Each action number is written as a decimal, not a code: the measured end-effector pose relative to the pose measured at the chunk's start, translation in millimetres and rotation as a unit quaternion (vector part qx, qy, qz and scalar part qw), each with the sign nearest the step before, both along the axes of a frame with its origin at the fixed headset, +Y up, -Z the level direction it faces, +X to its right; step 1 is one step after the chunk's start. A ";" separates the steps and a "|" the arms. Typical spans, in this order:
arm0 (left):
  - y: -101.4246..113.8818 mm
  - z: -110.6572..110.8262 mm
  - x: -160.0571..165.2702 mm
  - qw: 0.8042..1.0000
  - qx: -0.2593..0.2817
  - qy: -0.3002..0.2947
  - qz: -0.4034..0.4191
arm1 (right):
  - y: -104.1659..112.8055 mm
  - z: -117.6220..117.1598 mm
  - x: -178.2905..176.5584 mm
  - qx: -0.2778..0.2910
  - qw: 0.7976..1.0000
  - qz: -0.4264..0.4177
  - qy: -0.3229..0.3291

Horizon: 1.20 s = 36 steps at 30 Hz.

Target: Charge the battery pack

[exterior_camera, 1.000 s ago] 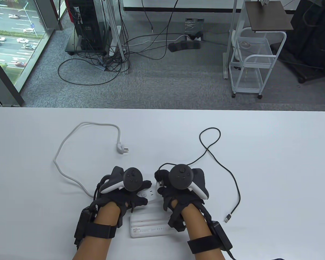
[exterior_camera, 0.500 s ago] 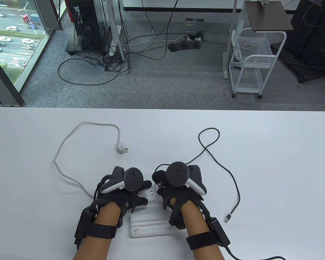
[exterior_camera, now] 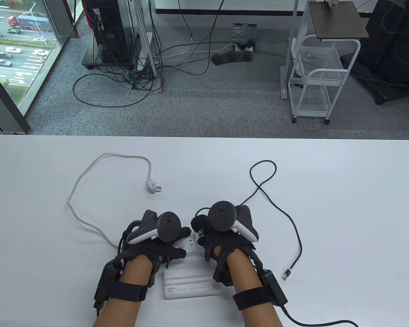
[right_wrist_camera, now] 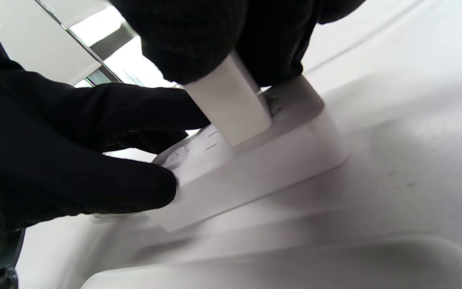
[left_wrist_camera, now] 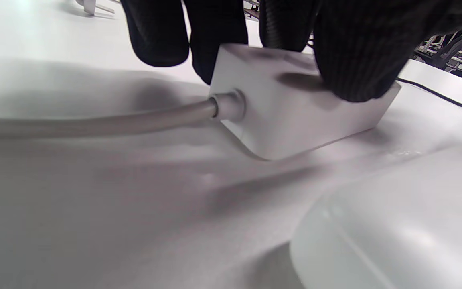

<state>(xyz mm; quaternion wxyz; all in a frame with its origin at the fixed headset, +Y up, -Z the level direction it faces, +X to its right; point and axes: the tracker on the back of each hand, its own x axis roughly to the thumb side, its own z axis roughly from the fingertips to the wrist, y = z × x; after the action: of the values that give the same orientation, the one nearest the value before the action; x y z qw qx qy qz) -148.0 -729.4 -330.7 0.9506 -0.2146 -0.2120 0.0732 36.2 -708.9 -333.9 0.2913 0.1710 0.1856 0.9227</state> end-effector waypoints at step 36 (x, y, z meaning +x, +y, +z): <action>27.3 95.4 34.6 0.994 0.063 -0.062 -0.062 | 14.4 75.9 101.2 0.054 0.996 -0.051 -0.057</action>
<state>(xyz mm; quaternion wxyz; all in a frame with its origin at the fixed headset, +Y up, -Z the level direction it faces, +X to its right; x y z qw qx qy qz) -113.5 -702.2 -235.3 0.9499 -0.1716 -0.2608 -0.0124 137.4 -694.5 -258.0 0.3387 0.1431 0.1093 0.9235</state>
